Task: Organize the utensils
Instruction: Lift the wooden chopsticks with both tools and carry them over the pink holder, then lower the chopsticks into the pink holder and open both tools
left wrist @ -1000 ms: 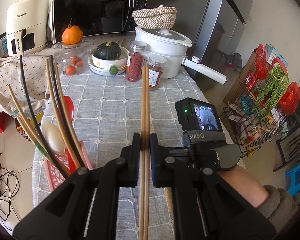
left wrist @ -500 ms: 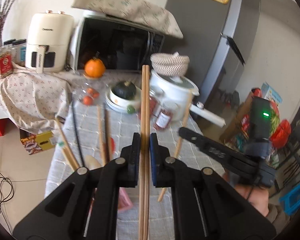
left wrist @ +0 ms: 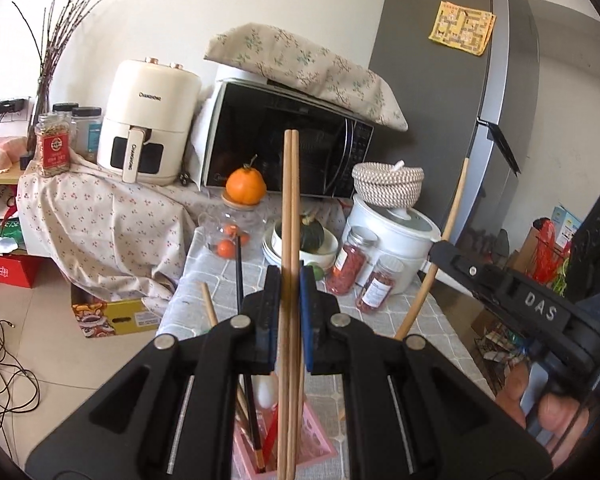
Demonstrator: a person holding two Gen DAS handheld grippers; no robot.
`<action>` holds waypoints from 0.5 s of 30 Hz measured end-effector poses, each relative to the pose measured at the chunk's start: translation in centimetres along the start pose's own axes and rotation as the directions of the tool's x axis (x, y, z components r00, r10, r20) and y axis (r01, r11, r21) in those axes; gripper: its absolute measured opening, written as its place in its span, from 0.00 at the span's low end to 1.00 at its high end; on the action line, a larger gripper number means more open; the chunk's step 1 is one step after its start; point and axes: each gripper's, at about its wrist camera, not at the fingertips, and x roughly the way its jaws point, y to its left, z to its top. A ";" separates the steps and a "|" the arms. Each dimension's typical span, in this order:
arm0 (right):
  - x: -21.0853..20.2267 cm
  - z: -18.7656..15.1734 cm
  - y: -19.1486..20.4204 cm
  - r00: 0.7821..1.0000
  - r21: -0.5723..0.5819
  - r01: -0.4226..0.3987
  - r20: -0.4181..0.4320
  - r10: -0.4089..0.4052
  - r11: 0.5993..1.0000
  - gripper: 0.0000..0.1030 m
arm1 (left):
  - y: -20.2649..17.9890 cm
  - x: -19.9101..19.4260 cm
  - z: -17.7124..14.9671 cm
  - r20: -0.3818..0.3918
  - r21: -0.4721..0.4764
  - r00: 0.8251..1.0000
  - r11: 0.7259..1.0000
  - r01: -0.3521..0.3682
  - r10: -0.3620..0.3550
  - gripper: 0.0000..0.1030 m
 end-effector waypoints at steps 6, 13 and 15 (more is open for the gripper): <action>1.2 -1.6 1.5 1.000 -0.049 -0.018 -0.010 0.018 0.999 0.06 | 0.0 0.7 -1.5 0.048 0.028 0.998 0.999 -0.041 0.039 0.10; 2.3 -3.5 3.0 0.999 -0.139 -0.026 -0.036 0.021 0.990 0.07 | -0.6 1.3 -3.7 0.050 0.079 0.996 0.994 -0.081 0.077 0.10; 2.4 -4.0 3.3 0.999 -0.158 -0.027 -0.042 0.021 0.987 0.07 | -0.4 1.4 -3.9 0.040 0.078 0.996 0.993 -0.088 0.085 0.10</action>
